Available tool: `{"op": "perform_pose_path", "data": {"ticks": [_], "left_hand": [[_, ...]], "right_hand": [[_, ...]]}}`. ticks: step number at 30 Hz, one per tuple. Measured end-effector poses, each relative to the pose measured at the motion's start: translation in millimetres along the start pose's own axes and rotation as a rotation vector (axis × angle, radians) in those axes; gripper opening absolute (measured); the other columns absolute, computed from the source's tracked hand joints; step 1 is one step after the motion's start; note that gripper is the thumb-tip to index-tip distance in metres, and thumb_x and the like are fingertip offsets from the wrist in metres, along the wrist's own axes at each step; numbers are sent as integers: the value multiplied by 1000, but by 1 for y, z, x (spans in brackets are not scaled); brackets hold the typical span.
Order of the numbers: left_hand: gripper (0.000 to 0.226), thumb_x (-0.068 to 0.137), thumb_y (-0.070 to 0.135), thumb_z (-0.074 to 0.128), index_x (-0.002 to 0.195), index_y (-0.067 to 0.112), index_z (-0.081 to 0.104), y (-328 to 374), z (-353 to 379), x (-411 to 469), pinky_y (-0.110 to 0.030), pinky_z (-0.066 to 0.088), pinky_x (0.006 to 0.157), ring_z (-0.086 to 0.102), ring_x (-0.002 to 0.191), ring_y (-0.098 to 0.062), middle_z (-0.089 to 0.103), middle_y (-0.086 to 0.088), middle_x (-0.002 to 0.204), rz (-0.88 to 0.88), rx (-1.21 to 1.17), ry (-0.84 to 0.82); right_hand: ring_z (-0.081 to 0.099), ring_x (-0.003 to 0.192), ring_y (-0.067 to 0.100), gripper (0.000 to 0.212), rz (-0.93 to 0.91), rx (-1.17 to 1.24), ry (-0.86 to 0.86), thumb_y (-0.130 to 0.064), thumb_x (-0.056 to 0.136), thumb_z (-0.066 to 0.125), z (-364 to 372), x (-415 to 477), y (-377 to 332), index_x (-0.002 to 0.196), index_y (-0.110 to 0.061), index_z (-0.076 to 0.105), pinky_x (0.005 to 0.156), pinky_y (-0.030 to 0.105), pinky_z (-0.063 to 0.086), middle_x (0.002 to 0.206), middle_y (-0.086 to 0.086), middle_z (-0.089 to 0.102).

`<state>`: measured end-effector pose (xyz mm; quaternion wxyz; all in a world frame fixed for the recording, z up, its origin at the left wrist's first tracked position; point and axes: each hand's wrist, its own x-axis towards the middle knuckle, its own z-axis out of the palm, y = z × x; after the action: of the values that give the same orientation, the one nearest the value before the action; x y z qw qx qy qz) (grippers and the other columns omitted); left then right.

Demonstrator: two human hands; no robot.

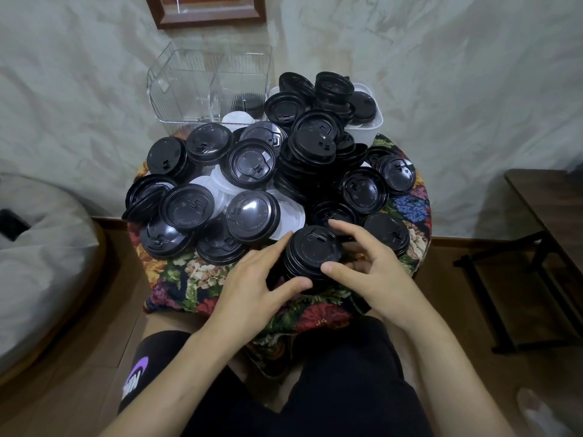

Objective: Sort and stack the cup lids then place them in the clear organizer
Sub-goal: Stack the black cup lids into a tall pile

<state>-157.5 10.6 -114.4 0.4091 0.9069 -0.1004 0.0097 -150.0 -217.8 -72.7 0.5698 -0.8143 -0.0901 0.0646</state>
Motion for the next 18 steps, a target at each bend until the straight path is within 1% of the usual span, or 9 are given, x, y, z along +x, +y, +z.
{"op": "perform_pose_path", "data": {"ticks": [2, 3, 6, 7, 9, 11, 14, 16, 18], "left_hand": [[90, 81, 84, 54, 159, 43, 35, 0, 0, 0, -26, 40, 106, 48, 124, 4, 58, 27, 137, -7, 6, -2], [91, 80, 84, 53, 159, 43, 34, 1, -1, 0, -25, 40, 106, 47, 123, 6, 58, 29, 134, -11, 7, -3], [100, 73, 83, 52, 160, 47, 22, 3, -2, 1, -10, 35, 94, 43, 108, 15, 48, 37, 108, -36, 1, -5], [101, 72, 84, 52, 161, 46, 21, 3, -2, 1, -8, 33, 92, 42, 107, 17, 47, 37, 107, -37, -2, -11], [98, 77, 85, 55, 161, 44, 26, 3, -2, 1, -10, 33, 97, 44, 114, 12, 53, 35, 122, -17, 8, -24], [95, 78, 84, 57, 160, 43, 31, 2, -2, 1, -19, 37, 101, 47, 119, 5, 56, 29, 134, -1, 21, -31], [92, 77, 82, 57, 158, 45, 35, 3, -2, 0, -21, 39, 99, 49, 117, 4, 60, 26, 132, -6, 9, -28], [92, 75, 81, 59, 157, 46, 36, 4, -3, 0, -20, 39, 99, 49, 117, 4, 60, 25, 128, -13, 9, -15], [87, 74, 79, 62, 153, 49, 39, 4, -3, 0, -13, 36, 97, 49, 114, 6, 59, 30, 120, -14, 6, -1]], "right_hand": [[62, 122, -3, 64, -9, 41, -51, -22, 89, 82, 1, 1, -3, 144, -42, 56, 99, 17, 50, 132, -22, 66], [62, 122, -4, 64, -12, 47, -63, -20, 89, 82, 1, 1, -4, 145, -41, 56, 101, 17, 50, 131, -23, 67], [58, 128, -4, 59, -27, -36, -19, -27, 87, 84, 1, 4, -5, 140, -41, 62, 109, 25, 47, 135, -22, 66], [55, 130, -5, 57, -36, -76, 8, -30, 86, 85, 2, 4, -4, 137, -42, 64, 111, 24, 44, 137, -23, 64], [52, 129, -12, 53, -60, -124, 56, -32, 84, 85, 3, 3, -5, 132, -43, 65, 108, 13, 40, 135, -30, 60], [51, 126, -15, 52, -79, -164, 79, -33, 84, 85, 7, 2, -6, 131, -41, 65, 101, 3, 36, 132, -34, 57], [47, 127, -16, 53, -88, -230, 75, -40, 83, 84, 10, 2, -5, 133, -38, 65, 100, 1, 33, 136, -34, 53], [43, 131, -18, 55, -67, -242, 52, -45, 82, 83, 11, 2, -5, 133, -41, 63, 105, 5, 32, 145, -35, 49], [43, 135, -14, 55, -35, -237, 25, -48, 82, 83, 11, 3, -6, 132, -45, 61, 112, 19, 36, 149, -36, 46]]}}
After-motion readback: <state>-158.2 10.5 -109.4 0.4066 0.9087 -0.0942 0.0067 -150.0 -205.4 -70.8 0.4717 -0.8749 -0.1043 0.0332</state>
